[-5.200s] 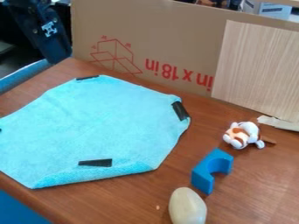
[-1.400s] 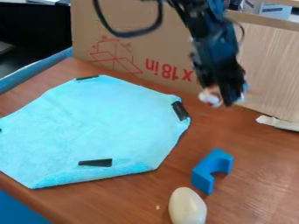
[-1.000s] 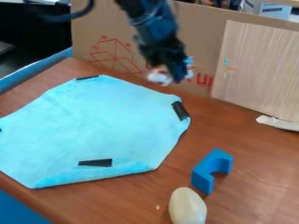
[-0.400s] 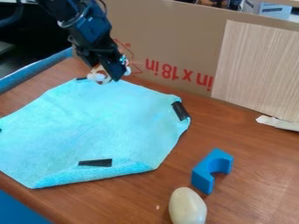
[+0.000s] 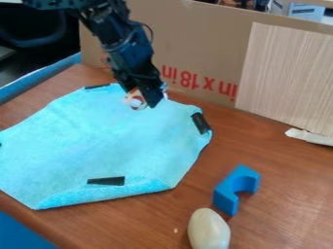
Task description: Place white object on the edge of the cloth
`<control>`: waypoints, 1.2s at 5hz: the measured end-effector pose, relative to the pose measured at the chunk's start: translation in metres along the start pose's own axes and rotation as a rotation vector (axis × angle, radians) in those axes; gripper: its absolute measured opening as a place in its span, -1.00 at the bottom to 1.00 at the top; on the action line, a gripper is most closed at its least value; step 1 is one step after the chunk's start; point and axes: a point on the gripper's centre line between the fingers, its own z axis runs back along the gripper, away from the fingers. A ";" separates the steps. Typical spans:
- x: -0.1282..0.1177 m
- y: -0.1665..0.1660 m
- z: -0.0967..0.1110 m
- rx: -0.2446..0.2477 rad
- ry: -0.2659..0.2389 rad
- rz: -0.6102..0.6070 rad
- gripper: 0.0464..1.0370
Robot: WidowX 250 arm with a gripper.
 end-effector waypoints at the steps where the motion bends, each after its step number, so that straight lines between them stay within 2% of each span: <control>1: 0.007 -0.003 -0.021 0.022 0.023 0.001 0.07; 2: 0.007 0.002 -0.036 0.052 0.052 0.006 0.07; 4: 0.004 0.013 -0.035 0.077 0.050 0.043 0.07; 5: -0.011 0.038 -0.004 0.119 0.014 0.107 0.07; 6: -0.052 0.073 0.025 0.167 0.023 0.173 0.07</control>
